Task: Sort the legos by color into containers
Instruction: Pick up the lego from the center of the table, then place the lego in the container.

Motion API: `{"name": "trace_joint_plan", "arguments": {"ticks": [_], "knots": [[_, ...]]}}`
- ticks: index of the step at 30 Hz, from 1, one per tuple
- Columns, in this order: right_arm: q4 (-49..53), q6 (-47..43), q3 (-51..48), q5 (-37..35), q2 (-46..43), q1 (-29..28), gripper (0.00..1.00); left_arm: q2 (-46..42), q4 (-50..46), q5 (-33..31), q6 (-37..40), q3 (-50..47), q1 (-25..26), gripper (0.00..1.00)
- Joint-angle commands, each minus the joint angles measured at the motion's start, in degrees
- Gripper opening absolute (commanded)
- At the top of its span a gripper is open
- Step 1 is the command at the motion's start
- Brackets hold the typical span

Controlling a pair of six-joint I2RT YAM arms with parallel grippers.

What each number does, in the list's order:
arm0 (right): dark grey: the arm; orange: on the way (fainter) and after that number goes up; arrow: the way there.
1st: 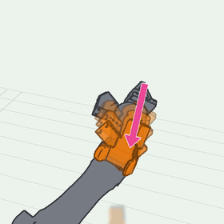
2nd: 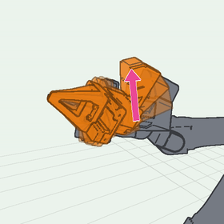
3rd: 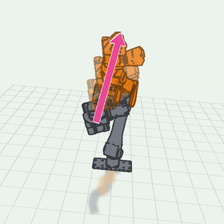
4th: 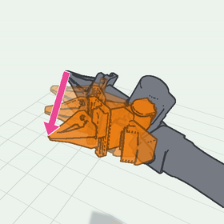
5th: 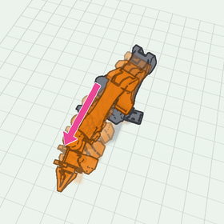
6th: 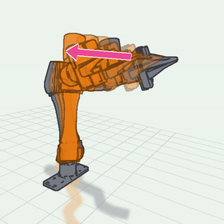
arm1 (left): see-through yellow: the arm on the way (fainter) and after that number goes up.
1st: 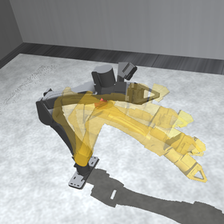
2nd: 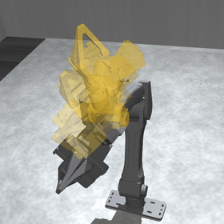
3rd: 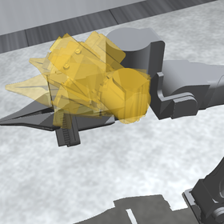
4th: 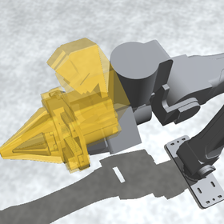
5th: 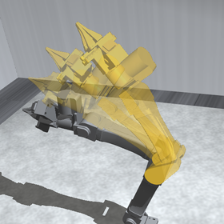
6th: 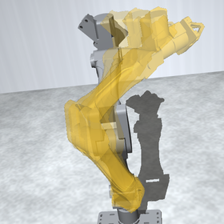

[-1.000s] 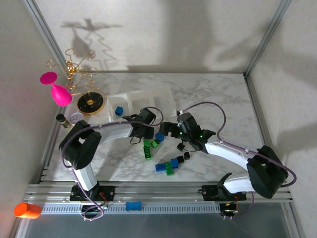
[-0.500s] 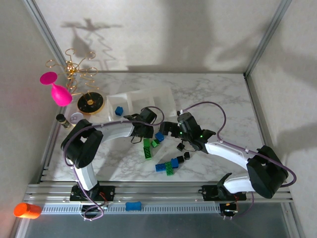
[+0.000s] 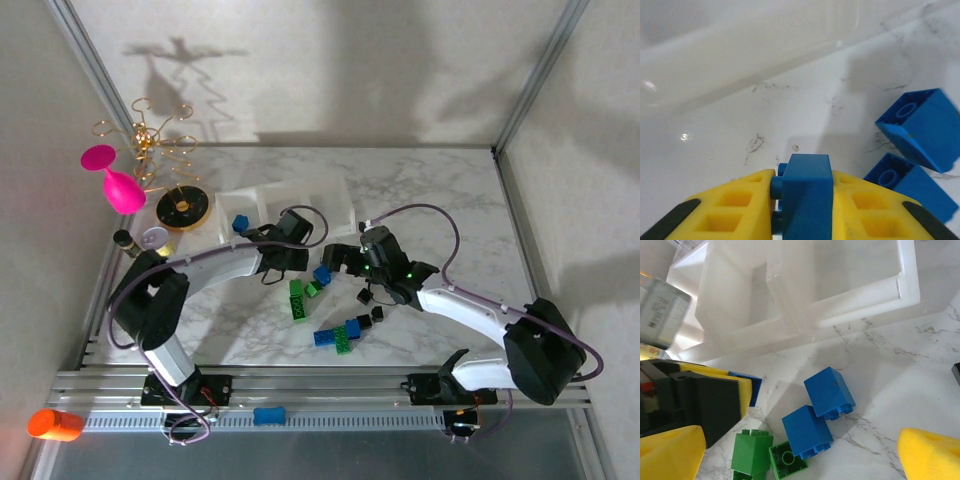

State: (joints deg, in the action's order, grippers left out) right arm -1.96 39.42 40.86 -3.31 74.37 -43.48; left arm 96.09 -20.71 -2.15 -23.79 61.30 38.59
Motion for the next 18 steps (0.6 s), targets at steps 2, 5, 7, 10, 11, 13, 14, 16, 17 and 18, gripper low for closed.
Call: {"name": "trace_joint_plan", "arguments": {"ticks": [2,5,7,10,11,13,14,16,17,18], "knots": [[-2.60,-2.78,1.50,1.99,-1.62,0.26,0.99,-4.71,-2.86,-4.35,-0.02,1.19,0.09,0.29],[-3.67,-3.82,2.14,3.18,-1.79,0.18,0.99,-7.16,-3.46,-6.03,-0.21,1.44,-0.63,0.29],[-4.30,-4.96,2.84,3.81,-1.64,-0.08,0.99,-8.52,-4.03,-7.11,0.11,1.88,-1.50,0.29],[-5.09,-6.31,4.01,3.88,-0.99,-0.65,0.99,-10.49,-4.34,-8.95,0.39,2.08,-3.55,0.29],[-5.23,-6.61,4.58,4.13,-0.72,-0.82,0.99,-11.08,-4.34,-9.09,0.43,1.98,-4.60,0.29],[-5.96,-7.35,5.32,4.45,0.00,-1.26,0.99,-11.62,-4.19,-9.38,0.71,1.98,-6.78,0.29],[-6.48,-7.58,5.60,4.46,0.43,-1.46,0.99,-11.77,-4.29,-9.80,0.81,2.19,-8.03,0.29],[-7.39,-7.61,6.34,4.82,1.23,-1.70,0.99,-12.05,-3.95,-10.42,1.18,2.29,-10.24,0.30],[-7.68,-7.58,6.86,5.16,1.66,-1.86,0.99,-12.12,-3.59,-10.31,1.46,2.33,-11.45,0.30],[-7.92,-7.69,7.31,5.40,2.16,-1.95,0.99,-12.05,-3.06,-10.75,1.55,2.34,-12.42,0.30]]}}
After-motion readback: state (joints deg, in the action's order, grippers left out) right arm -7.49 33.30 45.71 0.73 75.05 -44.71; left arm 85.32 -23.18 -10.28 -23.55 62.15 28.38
